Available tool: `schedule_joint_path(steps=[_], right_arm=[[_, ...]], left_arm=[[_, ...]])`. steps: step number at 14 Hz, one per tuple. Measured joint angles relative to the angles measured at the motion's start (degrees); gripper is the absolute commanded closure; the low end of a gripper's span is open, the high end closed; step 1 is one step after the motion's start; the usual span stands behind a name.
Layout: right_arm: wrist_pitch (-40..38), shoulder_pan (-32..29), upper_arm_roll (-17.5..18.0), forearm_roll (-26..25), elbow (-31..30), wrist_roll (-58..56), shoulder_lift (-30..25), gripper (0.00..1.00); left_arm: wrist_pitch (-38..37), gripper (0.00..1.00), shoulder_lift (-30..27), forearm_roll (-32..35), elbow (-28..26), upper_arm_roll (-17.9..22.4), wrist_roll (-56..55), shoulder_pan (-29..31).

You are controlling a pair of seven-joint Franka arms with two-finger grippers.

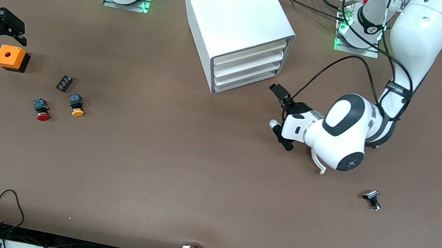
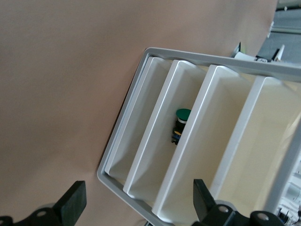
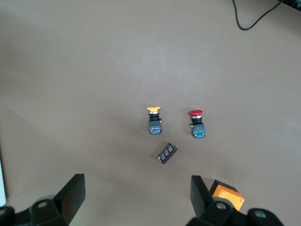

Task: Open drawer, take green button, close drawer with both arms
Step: 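Hook the left gripper onto the second drawer's front edge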

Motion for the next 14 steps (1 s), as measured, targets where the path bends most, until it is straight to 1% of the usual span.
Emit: schedule_joint_path(steps=[7,10,14], right_arm=[[0.33,0.07,0.12,0.00,0.31,0.00,0.00,0.01],[0.34,0.19,0.27,0.00,0.76,0.00,0.24,0.01],[0.37,0.19,0.27,0.00,0.91,0.00,0.63,0.01]], left_arm=[[5.31,0.00,4.98,-3.04,-0.04,0.00,7.35,-2.78],[8.69,0.01,6.76,-3.08,-0.07,-0.02,8.49,-4.84],[10.33,0.01,8.02,-3.11,-0.07,-0.04,9.02,-6.70]])
